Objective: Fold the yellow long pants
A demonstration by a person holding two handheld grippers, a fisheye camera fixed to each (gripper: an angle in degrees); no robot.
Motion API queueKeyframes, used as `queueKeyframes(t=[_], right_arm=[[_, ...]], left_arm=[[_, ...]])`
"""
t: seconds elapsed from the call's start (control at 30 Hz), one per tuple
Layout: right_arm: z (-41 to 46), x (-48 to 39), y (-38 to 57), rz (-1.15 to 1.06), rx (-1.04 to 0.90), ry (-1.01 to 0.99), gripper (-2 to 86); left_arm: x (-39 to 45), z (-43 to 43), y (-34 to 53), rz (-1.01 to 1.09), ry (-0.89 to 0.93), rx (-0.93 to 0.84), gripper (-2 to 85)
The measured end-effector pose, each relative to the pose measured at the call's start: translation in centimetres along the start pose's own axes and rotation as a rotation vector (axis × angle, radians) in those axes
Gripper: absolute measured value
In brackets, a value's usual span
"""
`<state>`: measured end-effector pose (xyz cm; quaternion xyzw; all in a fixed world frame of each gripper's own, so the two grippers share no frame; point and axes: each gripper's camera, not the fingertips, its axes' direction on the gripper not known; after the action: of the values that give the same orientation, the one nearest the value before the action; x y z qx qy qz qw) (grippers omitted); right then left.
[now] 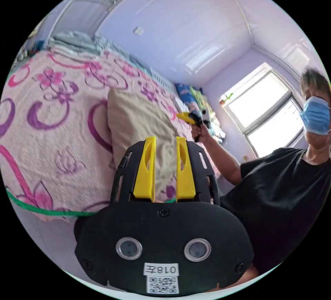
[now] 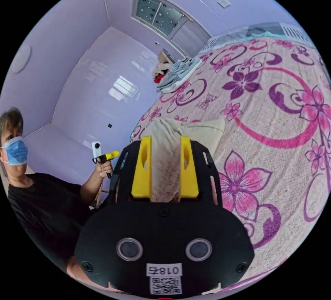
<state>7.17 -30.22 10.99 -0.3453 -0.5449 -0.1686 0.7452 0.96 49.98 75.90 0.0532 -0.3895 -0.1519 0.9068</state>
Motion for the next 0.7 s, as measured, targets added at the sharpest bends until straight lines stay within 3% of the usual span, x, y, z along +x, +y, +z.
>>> queueKeyframes(t=[0.1,0.2,0.3,0.4,0.47,0.7], right_arm=[[-1.3,2.0,-0.9,-0.020,0.038,0.100,17.6],[0.0,5.2,-1.5,0.016,-0.007,0.057,18.8],[1.7,7.0,-1.3,0.052,-0.067,-0.019,19.9],[1.8,7.1,-0.6,0.060,-0.042,-0.070,19.2],[1.9,7.2,-0.5,0.068,-0.061,-0.151,18.6],[2.5,6.1,-2.0,0.067,-0.079,-0.147,7.6]], left_arm=[[-6.6,0.3,-3.0,-0.031,-0.079,0.115,13.0],[-14.8,4.0,-3.7,-0.163,0.052,0.168,14.8],[-19.2,8.4,-3.1,-0.280,0.087,0.073,18.7],[-19.2,10.1,-1.8,-0.269,0.109,0.014,19.5],[-19.1,11.0,-1.3,-0.246,0.242,-0.046,18.7],[-17.1,12.9,0.9,-0.178,0.149,-0.161,7.3]])
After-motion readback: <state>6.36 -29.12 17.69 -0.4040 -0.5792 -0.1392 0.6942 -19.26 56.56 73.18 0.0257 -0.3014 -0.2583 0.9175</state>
